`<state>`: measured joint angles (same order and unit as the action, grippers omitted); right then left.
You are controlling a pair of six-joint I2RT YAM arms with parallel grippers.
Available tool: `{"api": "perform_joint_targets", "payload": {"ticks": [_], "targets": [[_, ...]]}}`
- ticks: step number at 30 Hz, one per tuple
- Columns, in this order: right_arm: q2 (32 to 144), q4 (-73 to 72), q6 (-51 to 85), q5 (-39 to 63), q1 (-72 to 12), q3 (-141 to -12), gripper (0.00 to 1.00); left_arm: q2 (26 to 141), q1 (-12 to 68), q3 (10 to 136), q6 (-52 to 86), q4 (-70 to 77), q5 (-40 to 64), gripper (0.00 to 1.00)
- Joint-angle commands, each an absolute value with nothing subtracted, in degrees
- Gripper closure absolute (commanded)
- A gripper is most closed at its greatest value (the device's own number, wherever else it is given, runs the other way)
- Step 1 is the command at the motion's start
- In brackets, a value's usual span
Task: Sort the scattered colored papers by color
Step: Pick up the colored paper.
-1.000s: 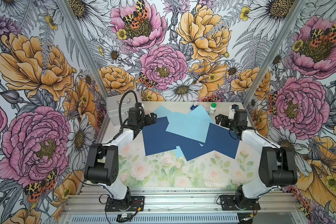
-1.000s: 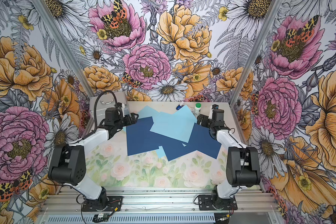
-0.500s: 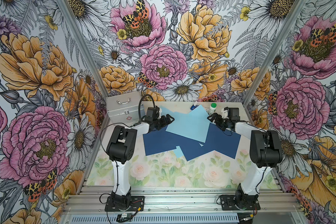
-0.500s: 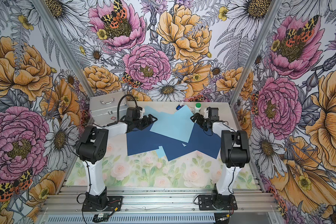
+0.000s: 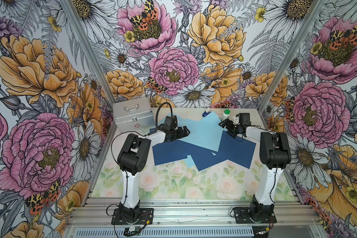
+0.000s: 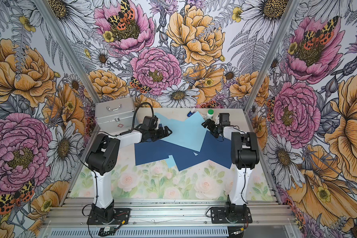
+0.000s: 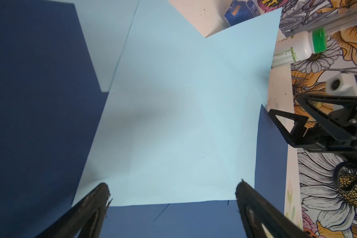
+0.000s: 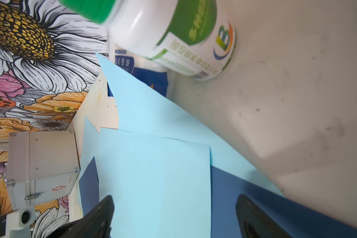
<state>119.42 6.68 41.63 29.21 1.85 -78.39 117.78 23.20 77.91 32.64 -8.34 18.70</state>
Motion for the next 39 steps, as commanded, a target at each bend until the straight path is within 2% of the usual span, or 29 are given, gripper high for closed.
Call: {"api": "perform_joint_targets", "payload": {"ticks": [1,13,20,27,33,39], "targets": [[121.83,6.32,42.54,29.09,1.94,-81.56,0.07,119.70,22.57,79.60,32.57,-8.62,16.71,0.02],[127.39,7.30,44.27,29.96,0.43,-86.18,0.10,122.95,22.58,80.29,34.25,-8.61,18.60,0.02],[127.49,7.59,44.41,30.23,-0.96,-84.53,0.10,124.60,22.59,80.59,35.37,-8.61,20.22,0.02],[125.90,7.34,44.52,31.43,-0.94,-82.79,0.14,126.11,23.27,80.95,35.90,-8.41,21.17,0.02],[124.87,6.35,45.27,34.07,-1.05,-83.06,0.22,127.26,23.64,81.12,37.30,-6.82,23.17,0.02],[124.32,5.89,45.60,35.08,-1.32,-82.64,0.23,127.36,23.73,81.89,38.56,-4.63,27.15,0.02]]}}
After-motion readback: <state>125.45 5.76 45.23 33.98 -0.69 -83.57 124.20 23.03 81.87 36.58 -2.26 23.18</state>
